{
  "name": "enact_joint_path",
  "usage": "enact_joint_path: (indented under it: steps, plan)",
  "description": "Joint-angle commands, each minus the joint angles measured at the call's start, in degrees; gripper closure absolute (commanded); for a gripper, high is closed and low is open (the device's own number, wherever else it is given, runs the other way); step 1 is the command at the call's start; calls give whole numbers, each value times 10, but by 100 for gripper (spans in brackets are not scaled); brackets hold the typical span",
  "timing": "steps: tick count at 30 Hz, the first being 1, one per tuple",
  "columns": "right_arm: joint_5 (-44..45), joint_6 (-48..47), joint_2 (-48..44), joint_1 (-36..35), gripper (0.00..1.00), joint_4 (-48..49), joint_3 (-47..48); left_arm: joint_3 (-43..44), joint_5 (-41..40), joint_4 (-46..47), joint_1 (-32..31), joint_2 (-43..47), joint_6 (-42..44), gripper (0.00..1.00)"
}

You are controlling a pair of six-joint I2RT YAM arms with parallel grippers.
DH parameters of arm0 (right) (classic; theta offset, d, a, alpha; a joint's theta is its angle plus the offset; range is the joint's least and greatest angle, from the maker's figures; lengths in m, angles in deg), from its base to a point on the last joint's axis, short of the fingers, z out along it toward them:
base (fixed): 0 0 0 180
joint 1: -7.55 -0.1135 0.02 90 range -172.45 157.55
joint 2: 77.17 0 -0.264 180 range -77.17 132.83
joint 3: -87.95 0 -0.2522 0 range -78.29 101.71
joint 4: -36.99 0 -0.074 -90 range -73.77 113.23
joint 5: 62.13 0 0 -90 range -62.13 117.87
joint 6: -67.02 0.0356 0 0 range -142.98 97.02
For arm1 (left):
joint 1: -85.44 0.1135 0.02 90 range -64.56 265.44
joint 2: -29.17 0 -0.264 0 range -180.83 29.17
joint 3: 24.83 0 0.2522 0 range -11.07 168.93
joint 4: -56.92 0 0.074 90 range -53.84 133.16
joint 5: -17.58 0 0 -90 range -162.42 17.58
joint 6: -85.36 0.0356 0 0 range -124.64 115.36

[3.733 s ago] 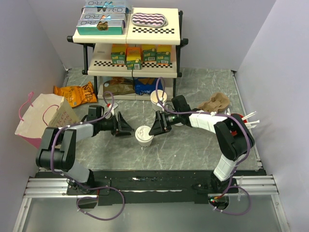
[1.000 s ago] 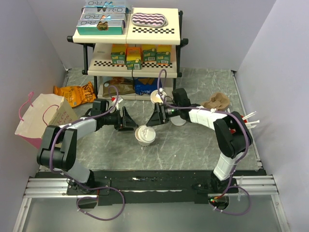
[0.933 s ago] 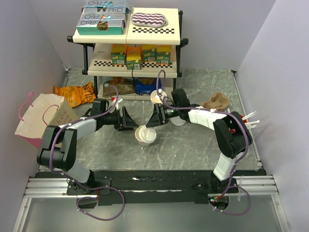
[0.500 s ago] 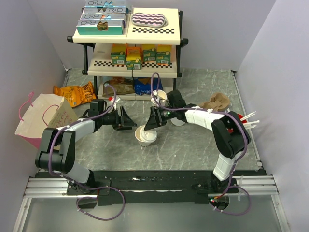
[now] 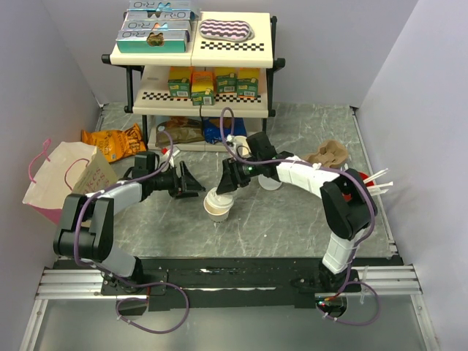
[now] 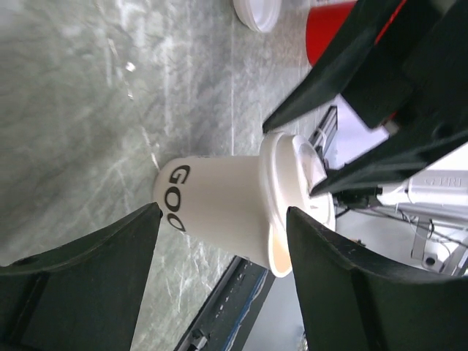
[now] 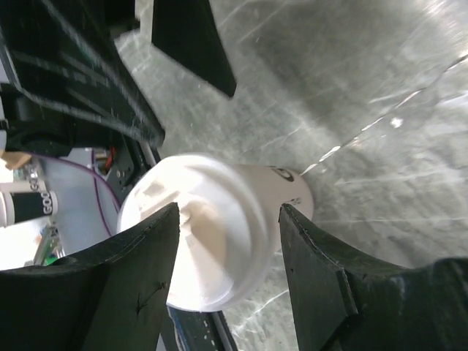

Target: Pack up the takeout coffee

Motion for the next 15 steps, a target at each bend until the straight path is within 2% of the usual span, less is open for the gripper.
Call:
enact_joint_path:
  steps: [1,10,15]
  plan:
    - [6,-13,13,-18,37,-15,25,0,-9,19,22,23,-8,25]
    - [74,-73,2,-44,36,-68,55,-9,-11,23,37,27,-12,25]
    - [78,-95,-16,-47,36,-80,48,-5,-13,23,41,25,-12,25]
